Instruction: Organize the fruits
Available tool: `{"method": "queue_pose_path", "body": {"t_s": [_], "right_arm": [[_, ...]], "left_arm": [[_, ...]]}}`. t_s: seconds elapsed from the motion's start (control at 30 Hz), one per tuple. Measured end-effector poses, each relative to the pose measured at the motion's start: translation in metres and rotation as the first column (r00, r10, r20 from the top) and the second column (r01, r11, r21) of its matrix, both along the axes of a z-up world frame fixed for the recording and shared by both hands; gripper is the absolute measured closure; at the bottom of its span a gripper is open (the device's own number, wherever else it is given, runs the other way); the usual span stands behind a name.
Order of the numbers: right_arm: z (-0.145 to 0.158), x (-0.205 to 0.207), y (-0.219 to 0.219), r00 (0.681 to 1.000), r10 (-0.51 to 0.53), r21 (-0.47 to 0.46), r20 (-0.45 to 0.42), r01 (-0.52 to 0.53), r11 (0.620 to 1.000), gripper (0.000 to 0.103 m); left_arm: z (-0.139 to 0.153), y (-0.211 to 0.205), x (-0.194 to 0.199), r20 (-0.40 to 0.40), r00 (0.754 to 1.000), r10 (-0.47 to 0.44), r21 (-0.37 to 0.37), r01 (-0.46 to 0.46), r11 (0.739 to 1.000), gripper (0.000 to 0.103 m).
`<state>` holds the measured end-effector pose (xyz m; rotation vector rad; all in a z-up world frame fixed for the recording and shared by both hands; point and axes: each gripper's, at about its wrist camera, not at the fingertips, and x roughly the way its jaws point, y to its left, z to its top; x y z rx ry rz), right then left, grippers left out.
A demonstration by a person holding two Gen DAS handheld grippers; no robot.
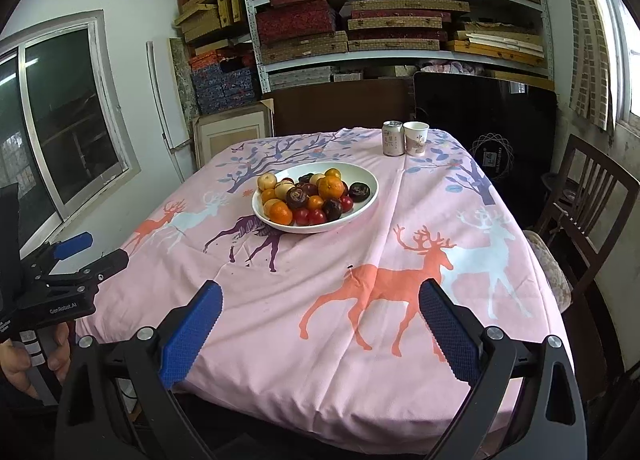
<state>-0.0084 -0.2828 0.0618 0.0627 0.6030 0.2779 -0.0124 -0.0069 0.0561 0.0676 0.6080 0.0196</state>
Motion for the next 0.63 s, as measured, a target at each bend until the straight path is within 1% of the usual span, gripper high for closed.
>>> {"method": "queue_pose_path", "body": {"t_s": [0.1,0.23,0.33,0.43,0.63], "right_arm": [[0.000,0.000,-0.001,1.000,0.004,-0.003,0.002,-0.004,1.000,0.004],[-0.001,0.001,-0.002,1.000,0.000,0.005,0.000,0.000,1.000,0.004],[-0.001,0.002,-0.004,1.000,-0.003,0.004,-0.004,0.003,1.000,0.004],[0.000,0.002,-0.004,1.000,-0.003,-0.001,-0.003,0.003,1.000,0.004],[0.000,0.003,-0.004,1.000,-0.006,-0.002,-0.005,0.006,1.000,0.004]], "left_arm": [[-0.001,0.004,0.001,0.009,0.999,0.032,-0.005,-0.031,0.999,0.005],[0.002,0.017,0.000,0.053,0.994,0.092,-0.016,-0.091,0.996,0.005],[0.003,0.020,0.001,0.049,0.993,0.106,-0.014,-0.105,0.994,0.005],[0.003,0.017,0.002,0.033,0.997,0.074,-0.013,-0.073,0.997,0.005],[0.003,0.014,0.001,0.029,0.998,0.063,-0.006,-0.063,0.998,0.005]]}}
